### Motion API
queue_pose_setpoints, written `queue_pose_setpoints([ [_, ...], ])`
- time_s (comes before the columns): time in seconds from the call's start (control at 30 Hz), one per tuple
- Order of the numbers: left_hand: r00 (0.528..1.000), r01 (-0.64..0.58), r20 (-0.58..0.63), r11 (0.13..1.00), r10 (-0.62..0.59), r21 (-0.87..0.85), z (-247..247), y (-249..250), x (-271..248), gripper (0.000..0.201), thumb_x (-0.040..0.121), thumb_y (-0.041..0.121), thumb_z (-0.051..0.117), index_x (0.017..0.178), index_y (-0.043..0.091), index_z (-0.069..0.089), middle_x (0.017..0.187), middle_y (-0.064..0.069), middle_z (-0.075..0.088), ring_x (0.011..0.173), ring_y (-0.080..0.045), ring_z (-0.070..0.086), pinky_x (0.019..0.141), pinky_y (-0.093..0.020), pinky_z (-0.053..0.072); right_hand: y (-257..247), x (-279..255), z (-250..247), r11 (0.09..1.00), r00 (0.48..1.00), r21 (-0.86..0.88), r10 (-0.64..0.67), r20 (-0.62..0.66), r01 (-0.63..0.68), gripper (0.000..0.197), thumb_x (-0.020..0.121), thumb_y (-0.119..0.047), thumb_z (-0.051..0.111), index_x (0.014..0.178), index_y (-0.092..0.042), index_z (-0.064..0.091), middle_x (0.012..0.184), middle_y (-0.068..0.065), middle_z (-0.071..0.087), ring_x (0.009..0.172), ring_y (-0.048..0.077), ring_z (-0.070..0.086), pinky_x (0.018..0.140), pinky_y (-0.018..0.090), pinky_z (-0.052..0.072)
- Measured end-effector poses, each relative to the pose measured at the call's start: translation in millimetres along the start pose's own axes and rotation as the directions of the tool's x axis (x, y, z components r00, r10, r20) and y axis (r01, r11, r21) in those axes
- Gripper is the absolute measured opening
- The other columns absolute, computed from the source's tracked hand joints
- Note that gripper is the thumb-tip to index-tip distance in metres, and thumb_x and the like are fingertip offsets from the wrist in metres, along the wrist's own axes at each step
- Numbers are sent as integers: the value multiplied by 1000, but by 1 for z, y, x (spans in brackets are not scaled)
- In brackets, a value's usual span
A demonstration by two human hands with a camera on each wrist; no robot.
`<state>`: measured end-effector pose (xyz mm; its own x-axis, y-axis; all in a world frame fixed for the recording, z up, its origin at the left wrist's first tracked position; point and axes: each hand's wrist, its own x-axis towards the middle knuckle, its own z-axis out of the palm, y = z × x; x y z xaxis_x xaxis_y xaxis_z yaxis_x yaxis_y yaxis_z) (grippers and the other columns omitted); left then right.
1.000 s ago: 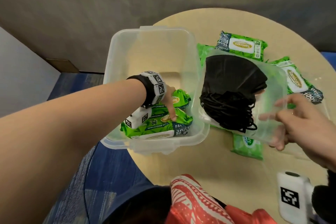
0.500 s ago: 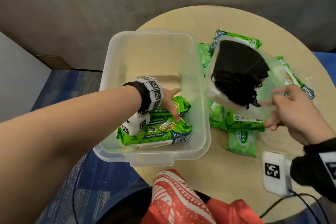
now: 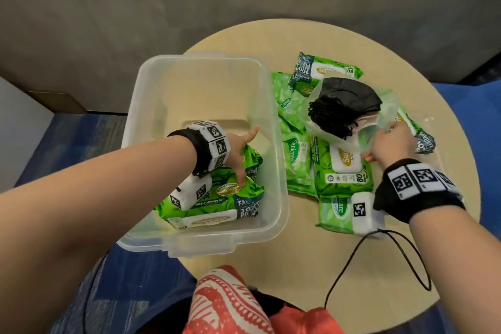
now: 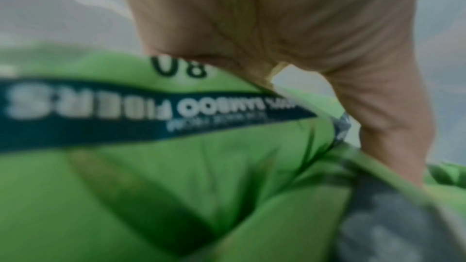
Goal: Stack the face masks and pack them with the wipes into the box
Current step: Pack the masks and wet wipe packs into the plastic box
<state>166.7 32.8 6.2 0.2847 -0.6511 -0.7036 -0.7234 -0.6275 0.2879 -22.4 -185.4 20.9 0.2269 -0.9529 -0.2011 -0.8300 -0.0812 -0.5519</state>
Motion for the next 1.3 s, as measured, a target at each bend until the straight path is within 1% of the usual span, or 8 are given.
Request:
queue_pose_setpoints([
  [0.17,1000,5,-25,1000,-5,-20,-7,1,2,133,63,29,85,146,27,-20,145,-13,40,129,-30,43,106,-39,36,-14,6,-9,999,1000,50,-13,-26,15,43,96,-18,42,134,1,39,113,27,59,37,11,59,34,17,42],
  [0.33,1000,-9,-22,1000,9,-26,-7,-4,1,135,62,31,85,146,28,-21,150,-13,32,132,-29,40,108,-38,32,-37,-41,-7,966,978,-230,-150,-143,115,58,92,-33,51,136,-1,31,140,25,28,123,41,38,100,47,32],
  [0.47,1000,6,-13,1000,-6,13,-9,0,-5,131,64,35,84,147,24,-17,149,-12,34,134,-30,37,109,-40,31,-61,-116,11,913,912,-142,-349,215,383,55,93,-47,45,124,-3,46,120,17,46,106,32,50,87,38,39],
  [0.57,996,83,1,991,-84,102,-9,2,-8,111,63,50,80,148,13,18,141,-11,45,127,-29,45,105,-41,38,-64,-148,27,958,729,70,-258,634,278,50,94,-51,37,115,-7,48,98,10,58,83,26,60,69,32,48],
  [0.67,989,137,39,983,-143,120,-6,0,-10,82,66,58,73,128,10,50,122,-8,59,111,-26,54,96,-37,45,-60,-156,35,904,746,25,-368,555,427,33,99,-32,37,102,-1,47,82,8,56,74,26,56,59,30,36],
  [0.97,984,145,95,988,-150,50,-5,4,-16,81,75,54,68,140,17,38,138,-5,48,125,-25,45,105,-35,36,-70,-148,51,887,811,25,-433,394,461,31,101,-22,31,108,6,45,83,7,44,56,3,33,46,3,33],
  [1.2,985,172,33,985,-171,-10,-4,3,-18,80,76,53,67,135,10,35,129,-11,51,115,-27,49,87,-33,39,-82,-125,43,916,745,34,-347,570,401,29,99,-30,36,99,-3,43,90,15,51,68,27,49,50,25,33],
  [1.3,986,163,17,986,-164,16,-4,0,-20,78,78,55,65,134,9,35,126,-11,52,113,-27,50,83,-32,38,-91,-77,26,962,882,122,-273,384,244,45,95,-46,42,105,-3,51,96,18,57,72,28,58,64,35,48],
])
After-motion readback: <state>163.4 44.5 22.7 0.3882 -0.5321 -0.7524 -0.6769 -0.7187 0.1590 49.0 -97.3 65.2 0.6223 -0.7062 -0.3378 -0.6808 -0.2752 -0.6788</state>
